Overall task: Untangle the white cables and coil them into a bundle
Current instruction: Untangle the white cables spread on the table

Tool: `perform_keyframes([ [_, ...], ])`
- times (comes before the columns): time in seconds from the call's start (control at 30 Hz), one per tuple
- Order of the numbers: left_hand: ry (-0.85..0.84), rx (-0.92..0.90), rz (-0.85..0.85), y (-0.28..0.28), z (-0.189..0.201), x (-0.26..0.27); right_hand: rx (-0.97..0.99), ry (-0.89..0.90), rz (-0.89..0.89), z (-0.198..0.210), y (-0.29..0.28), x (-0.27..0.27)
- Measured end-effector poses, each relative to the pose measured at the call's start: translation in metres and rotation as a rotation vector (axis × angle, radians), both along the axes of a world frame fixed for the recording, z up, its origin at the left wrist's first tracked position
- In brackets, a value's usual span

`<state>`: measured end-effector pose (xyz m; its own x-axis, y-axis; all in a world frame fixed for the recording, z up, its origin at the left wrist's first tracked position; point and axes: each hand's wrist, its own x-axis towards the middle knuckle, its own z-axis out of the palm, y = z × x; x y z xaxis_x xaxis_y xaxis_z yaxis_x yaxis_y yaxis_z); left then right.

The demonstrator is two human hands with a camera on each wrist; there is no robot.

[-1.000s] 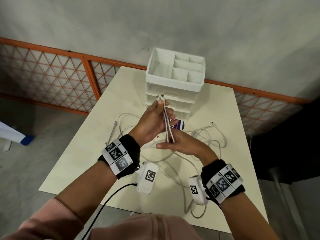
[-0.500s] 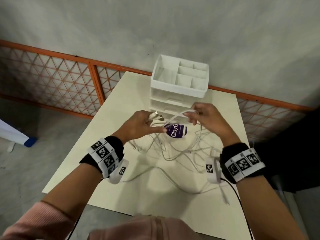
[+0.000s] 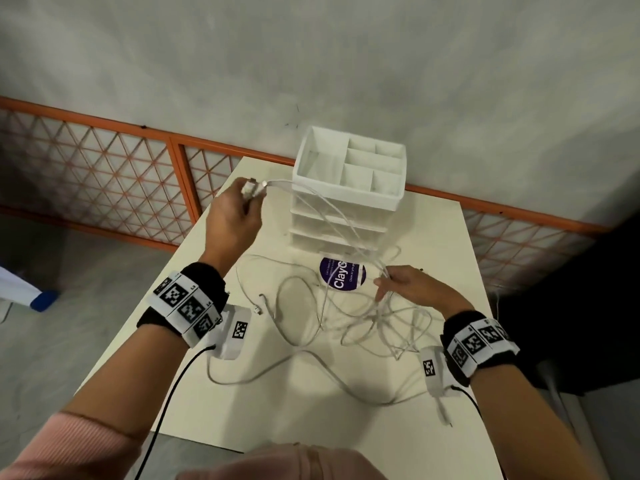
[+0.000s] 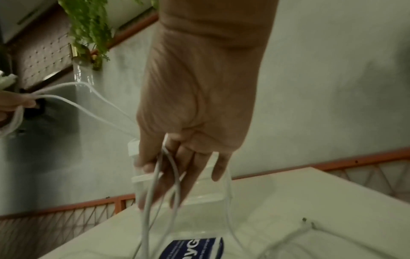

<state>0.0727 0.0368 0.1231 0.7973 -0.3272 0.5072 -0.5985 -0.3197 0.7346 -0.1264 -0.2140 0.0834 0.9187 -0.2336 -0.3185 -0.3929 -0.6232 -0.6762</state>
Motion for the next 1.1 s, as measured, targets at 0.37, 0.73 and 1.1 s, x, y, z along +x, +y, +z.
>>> perform_keyframes([
  [0.37,0.382,0.384,-0.261,0.003,-0.036,-0.015,-0.235,-0.348,-0.127,0.070,0.010,0.022],
  [0.73,0.121,0.096,-0.542,-0.034,-0.008,-0.039,0.145,-0.426,-0.025,0.088,0.047,0.029],
  [1.1,-0.057,-0.050,-0.199,-0.006,0.004,-0.006,-0.001,-0.109,-0.107,-0.041,0.009,0.018],
])
